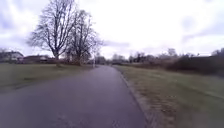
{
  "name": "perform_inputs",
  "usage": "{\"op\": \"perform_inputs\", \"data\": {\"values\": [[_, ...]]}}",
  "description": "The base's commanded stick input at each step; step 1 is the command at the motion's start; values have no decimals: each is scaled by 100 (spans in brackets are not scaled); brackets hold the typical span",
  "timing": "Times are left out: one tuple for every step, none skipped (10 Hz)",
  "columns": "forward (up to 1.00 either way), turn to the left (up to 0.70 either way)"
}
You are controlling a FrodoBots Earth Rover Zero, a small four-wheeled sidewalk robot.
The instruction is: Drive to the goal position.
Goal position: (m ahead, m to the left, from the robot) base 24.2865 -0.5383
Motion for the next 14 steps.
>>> {"op": "perform_inputs", "data": {"values": [[100, 0], [100, 0], [100, 0], [100, 0], [100, 0], [100, 0], [100, 0], [100, 0], [100, 0], [100, 0], [100, 0], [100, 0], [100, 0], [100, 0]]}}
